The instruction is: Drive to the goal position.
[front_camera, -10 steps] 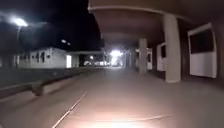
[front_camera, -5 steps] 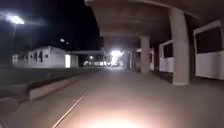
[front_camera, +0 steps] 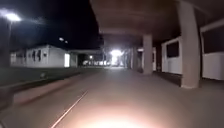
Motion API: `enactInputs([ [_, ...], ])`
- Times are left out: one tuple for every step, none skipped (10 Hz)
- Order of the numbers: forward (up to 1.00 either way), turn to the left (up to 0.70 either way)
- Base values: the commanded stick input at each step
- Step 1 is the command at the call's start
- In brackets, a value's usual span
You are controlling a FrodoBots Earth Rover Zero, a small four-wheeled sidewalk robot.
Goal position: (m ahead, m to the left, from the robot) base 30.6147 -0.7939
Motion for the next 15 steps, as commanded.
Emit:
enactInputs([
  [1.00,-0.04],
  [1.00,-0.04],
  [1.00,-0.04],
  [1.00,-0.04],
  [1.00,-0.04],
  [1.00,-0.04],
  [1.00,-0.04],
  [1.00,-0.04],
  [1.00,-0.04],
  [1.00,-0.04],
  [1.00,-0.04],
  [1.00,-0.04],
  [1.00,-0.04],
  [1.00,-0.04],
  [1.00,-0.04],
])
